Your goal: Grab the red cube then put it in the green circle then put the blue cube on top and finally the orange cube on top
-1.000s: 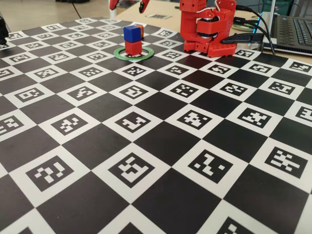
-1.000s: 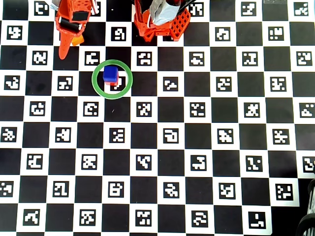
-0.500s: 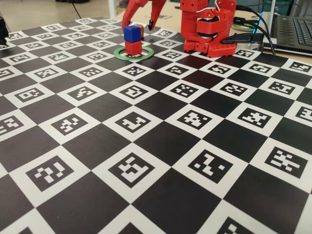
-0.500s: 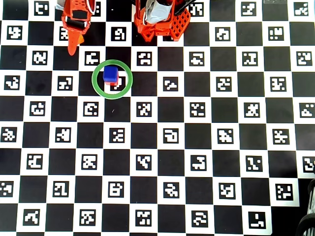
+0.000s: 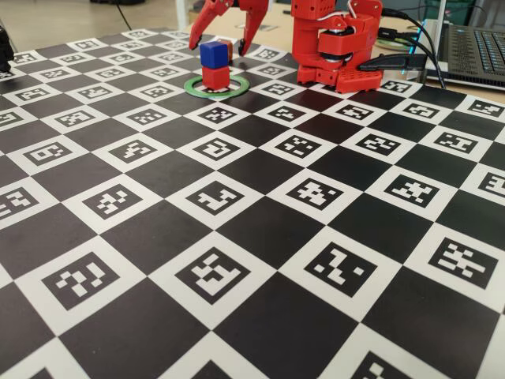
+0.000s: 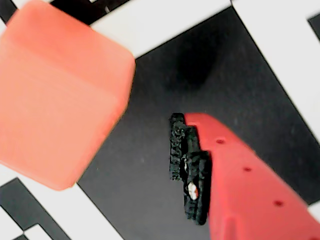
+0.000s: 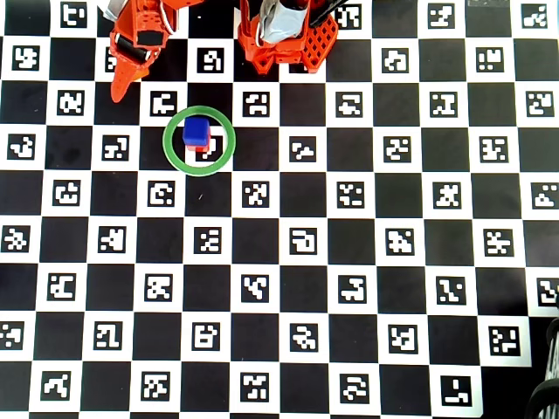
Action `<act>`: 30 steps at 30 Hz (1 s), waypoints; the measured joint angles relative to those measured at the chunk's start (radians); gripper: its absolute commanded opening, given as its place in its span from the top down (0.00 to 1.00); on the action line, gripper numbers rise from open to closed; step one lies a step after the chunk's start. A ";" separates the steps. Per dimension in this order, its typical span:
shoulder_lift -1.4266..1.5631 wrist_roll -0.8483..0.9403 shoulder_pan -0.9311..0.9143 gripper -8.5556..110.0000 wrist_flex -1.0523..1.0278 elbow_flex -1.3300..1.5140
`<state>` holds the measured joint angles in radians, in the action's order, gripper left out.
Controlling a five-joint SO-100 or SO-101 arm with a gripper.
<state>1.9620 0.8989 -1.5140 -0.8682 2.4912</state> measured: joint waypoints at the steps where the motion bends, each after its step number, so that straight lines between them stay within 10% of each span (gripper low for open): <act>1: 0.000 -0.023 0.005 0.53 -0.002 0.005; 30: 0.000 -0.249 0.011 0.81 0.048 0.018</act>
<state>1.9620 0.6504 -1.5033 -0.8207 2.5096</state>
